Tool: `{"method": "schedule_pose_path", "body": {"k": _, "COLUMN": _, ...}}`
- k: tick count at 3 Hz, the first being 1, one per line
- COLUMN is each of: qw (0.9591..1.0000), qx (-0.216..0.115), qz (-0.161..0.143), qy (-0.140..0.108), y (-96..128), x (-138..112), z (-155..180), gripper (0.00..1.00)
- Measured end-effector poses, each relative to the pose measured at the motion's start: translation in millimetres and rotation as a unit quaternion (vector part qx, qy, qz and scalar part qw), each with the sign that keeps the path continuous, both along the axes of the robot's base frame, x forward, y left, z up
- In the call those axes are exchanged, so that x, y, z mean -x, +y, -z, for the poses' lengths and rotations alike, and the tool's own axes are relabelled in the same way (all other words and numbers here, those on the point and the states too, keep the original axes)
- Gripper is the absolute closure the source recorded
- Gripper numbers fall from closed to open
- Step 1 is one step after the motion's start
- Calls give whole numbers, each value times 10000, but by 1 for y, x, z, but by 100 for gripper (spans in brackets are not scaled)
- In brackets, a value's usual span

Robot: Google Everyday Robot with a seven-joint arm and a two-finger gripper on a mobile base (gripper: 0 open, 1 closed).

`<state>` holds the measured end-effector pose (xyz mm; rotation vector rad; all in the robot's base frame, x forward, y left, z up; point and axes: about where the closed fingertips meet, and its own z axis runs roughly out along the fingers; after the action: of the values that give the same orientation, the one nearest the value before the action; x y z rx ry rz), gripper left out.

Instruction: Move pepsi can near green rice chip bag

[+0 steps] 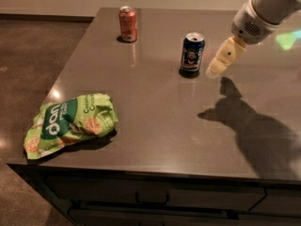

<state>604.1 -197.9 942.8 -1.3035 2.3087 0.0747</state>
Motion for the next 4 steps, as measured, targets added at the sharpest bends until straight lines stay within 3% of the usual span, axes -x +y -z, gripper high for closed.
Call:
{"method": "schedule_pose_path", "body": {"k": 2, "qw": 9989, "qx": -283, "qz": 359, "qy": -129, "y": 6, "x": -55, "z": 12, "gripper": 0}}
{"method": "schedule_pose_path", "body": {"k": 4, "qw": 9983, "qx": -496, "qz": 295, "qy": -116, "y": 27, "x": -88, "z": 22, "gripper": 0}}
